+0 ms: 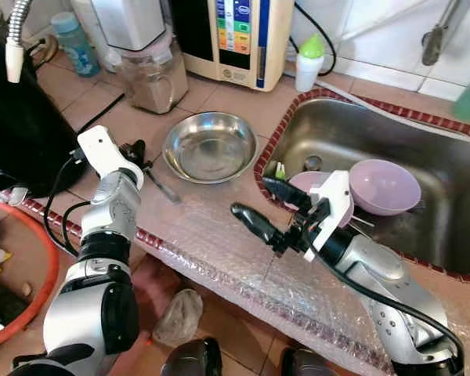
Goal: Kitchen organization
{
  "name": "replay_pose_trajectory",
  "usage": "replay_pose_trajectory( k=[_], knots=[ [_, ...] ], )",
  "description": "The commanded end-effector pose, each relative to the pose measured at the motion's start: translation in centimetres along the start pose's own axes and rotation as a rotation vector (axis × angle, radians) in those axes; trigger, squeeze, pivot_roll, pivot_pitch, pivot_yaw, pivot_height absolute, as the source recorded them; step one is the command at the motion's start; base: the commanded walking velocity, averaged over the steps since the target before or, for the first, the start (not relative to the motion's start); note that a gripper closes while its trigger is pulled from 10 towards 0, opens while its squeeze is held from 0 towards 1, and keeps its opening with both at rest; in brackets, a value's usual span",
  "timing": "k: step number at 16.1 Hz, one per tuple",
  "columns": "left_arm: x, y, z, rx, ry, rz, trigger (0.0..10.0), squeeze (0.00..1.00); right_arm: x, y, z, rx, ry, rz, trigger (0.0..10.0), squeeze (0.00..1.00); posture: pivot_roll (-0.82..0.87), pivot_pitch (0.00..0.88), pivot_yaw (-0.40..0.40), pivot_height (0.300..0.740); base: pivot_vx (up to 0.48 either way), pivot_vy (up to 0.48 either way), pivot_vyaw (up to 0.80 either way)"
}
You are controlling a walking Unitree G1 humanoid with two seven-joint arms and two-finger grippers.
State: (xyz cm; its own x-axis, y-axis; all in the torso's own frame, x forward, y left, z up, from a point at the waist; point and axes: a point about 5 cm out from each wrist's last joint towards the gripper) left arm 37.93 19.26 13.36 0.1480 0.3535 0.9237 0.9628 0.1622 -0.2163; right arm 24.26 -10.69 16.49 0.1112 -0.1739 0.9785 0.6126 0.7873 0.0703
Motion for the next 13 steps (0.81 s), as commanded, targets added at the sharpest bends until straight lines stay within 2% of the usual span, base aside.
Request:
replay_pose_trajectory(
  k=[1,5,8,9,13],
  knots=[
    [-3.0,-0.4,0.4,0.001,-0.015,0.113,0.0,0.00,-0.9,-0.2,-0.1,-0.002,-0.014,0.046,10.0,0.00,-0.10,0.116,0.074,0.740,0.000,0.000,0.00],
    [-1.7,-0.4,0.1,-0.023,-0.073,0.012,0.0,0.00,-1.9,-0.5,-0.7,-0.046,-0.037,0.099,10.0,0.00,-0.10,0.108,0.071,0.740,0.000,0.000,0.00],
    [-1.2,-0.9,-0.1,-0.039,-0.033,-0.085,0.0,0.00,-1.9,-0.5,-1.8,-0.111,-0.072,0.087,10.0,0.00,-0.10,0.092,0.067,0.740,0.000,0.000,0.00],
    [0.0,-1.3,-0.4,-0.042,-0.030,-0.192,0.0,0.00,-1.8,-0.5,-2.3,-0.133,-0.083,0.082,10.0,0.00,-0.10,0.091,0.063,0.740,0.000,0.000,0.00],
    [2.1,-1.9,-1.3,-0.083,0.021,-0.335,0.0,0.00,-1.7,-0.4,-2.9,-0.166,-0.101,0.064,10.0,0.00,-0.10,0.087,0.057,0.740,0.000,0.000,0.00]
  ],
)
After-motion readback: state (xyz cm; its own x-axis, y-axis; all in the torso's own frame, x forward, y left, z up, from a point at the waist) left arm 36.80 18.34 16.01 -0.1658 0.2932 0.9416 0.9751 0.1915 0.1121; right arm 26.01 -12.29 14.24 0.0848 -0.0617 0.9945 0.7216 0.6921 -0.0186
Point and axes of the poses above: a point about 5 cm out from each wrist's last joint towards the gripper, its own y axis pointing out of the wrist towards the gripper, its own x axis along the axis of the wrist's last joint, z = x × y, and after that the axes turned 4 degrees about y, right-handed
